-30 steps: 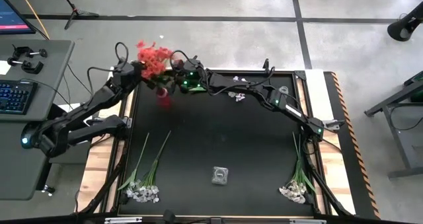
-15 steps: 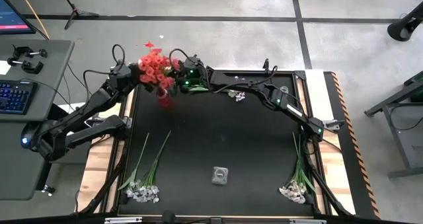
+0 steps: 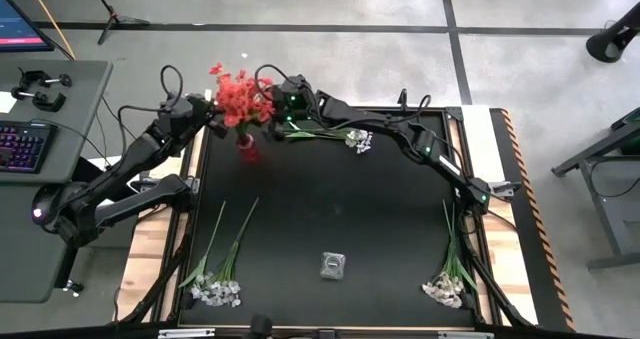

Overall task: Sort flowers into vase by color
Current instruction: Put the orange flowers into the red vase, then put the top white flowers into the bottom transparent vase, then put the bottom left white flowers into the bottom transparent vase

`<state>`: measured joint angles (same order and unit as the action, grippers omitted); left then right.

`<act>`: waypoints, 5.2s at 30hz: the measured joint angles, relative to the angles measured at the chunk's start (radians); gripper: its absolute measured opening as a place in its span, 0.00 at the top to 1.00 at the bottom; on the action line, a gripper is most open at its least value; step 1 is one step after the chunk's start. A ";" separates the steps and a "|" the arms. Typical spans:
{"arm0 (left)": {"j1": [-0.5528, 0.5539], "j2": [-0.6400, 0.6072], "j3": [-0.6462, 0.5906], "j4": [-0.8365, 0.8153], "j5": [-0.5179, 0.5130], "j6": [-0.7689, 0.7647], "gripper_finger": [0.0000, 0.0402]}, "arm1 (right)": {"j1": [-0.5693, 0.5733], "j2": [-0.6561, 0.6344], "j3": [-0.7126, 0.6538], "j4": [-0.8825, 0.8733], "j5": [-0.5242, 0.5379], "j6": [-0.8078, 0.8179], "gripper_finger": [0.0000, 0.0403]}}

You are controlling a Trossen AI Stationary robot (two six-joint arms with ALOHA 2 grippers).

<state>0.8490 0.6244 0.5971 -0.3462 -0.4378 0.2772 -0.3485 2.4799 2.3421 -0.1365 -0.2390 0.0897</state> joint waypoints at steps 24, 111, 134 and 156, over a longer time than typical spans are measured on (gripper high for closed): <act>0.000 -0.074 0.006 -0.021 0.114 -0.233 1.00 | -0.063 -0.182 0.000 -0.819 -0.005 -0.358 0.42; -0.215 -0.387 0.005 -0.286 0.469 -0.878 1.00 | -0.175 0.059 0.014 -0.767 0.067 -0.015 0.99; -0.215 -0.387 0.005 -0.286 0.459 -0.860 1.00 | -0.094 0.035 -0.002 -0.773 0.074 0.170 0.64; -0.215 -0.387 0.005 -0.287 0.459 -0.869 1.00 | 0.047 -0.076 -0.001 -1.131 0.339 0.037 0.71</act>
<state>0.6342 0.2375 0.6022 -0.6327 0.0216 -0.5916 -0.3015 2.4034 2.3413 -1.2679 0.0996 0.1263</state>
